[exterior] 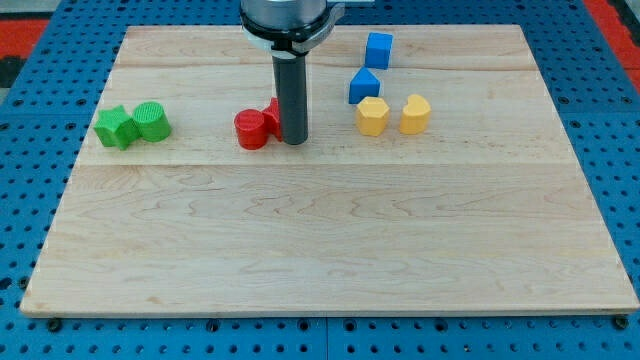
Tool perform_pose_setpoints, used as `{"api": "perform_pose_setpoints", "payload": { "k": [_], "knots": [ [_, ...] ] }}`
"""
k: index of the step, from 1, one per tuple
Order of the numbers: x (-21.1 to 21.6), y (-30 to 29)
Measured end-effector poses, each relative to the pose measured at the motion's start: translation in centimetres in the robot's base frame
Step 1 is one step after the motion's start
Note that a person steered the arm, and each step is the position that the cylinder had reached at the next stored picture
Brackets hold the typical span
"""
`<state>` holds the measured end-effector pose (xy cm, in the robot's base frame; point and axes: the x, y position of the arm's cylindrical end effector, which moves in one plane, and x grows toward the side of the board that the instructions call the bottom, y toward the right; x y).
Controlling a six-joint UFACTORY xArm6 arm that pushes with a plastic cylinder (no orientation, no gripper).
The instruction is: Move the red circle to the left of the red star
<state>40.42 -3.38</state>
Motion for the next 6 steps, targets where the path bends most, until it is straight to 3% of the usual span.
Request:
{"api": "perform_pose_setpoints", "payload": {
  "k": [4, 6],
  "knots": [
    [1.7, -3.9],
    [1.0, -9.8]
  ]
}}
